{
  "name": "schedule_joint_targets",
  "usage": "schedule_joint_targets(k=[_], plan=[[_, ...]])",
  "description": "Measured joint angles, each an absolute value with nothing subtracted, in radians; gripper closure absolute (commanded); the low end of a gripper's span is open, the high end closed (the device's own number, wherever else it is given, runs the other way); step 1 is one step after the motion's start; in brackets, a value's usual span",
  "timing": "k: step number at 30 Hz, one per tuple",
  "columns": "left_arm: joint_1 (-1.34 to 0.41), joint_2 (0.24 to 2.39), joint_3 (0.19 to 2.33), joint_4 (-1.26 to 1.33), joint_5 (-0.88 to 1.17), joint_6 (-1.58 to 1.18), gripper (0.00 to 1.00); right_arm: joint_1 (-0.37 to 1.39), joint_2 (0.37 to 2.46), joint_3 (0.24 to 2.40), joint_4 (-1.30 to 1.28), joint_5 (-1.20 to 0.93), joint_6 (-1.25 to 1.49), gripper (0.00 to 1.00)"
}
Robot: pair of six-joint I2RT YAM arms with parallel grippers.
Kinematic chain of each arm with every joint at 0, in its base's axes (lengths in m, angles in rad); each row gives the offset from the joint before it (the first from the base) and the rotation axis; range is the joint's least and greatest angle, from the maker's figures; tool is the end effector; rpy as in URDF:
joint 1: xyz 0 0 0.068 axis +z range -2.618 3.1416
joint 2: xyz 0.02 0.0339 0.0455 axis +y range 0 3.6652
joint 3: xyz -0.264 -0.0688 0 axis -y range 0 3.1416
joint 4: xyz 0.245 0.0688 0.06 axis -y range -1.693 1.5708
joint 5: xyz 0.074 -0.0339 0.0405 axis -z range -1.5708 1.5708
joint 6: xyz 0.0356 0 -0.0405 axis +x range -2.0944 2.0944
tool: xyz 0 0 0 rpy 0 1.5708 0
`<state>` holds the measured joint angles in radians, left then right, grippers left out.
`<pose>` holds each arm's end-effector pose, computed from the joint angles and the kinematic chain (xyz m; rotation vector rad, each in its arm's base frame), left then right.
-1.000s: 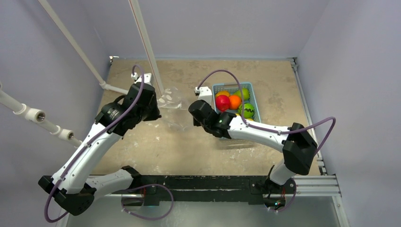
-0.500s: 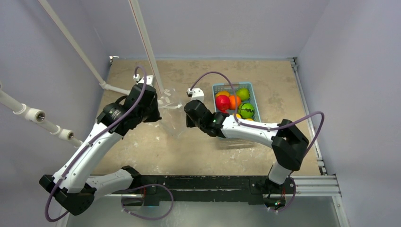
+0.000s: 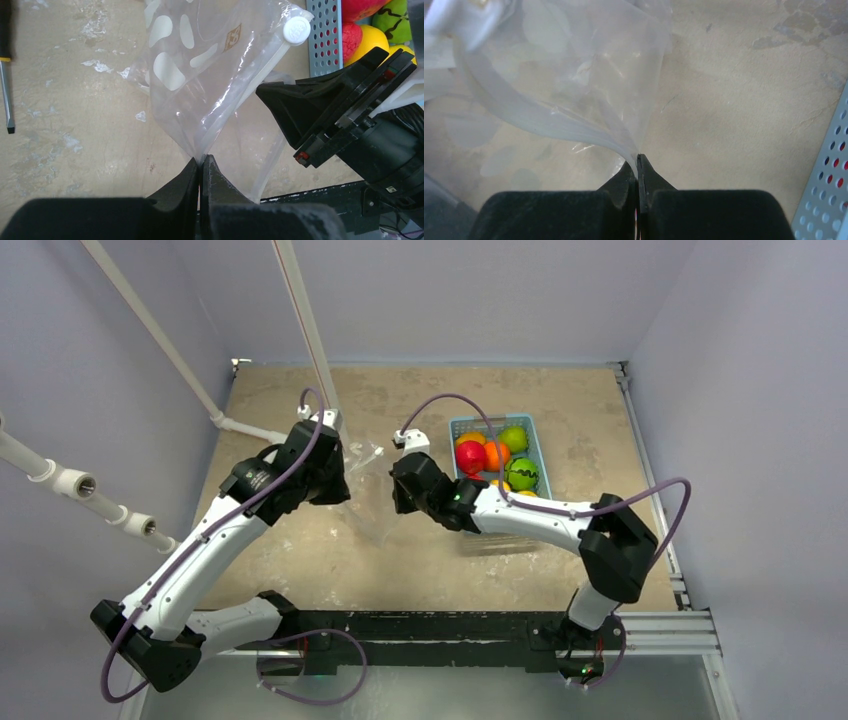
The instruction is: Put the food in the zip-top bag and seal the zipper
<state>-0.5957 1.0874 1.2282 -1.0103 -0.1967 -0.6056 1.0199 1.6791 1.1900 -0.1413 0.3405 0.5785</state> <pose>0.1709 -0.1074 0.3578 -0.1001 2.4391 -0.3057 0.2090 0.3175 0.2504 -0.2944 2.1913 0.5383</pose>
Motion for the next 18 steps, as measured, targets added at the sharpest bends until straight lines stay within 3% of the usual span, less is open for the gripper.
schedule_joint_targets(k=[18], plan=[[-0.596, 1.042, 1.304, -1.085, -0.063, -0.582, 1.0, 1.047, 1.547, 1.124, -0.163, 0.067, 0.493, 1.0]])
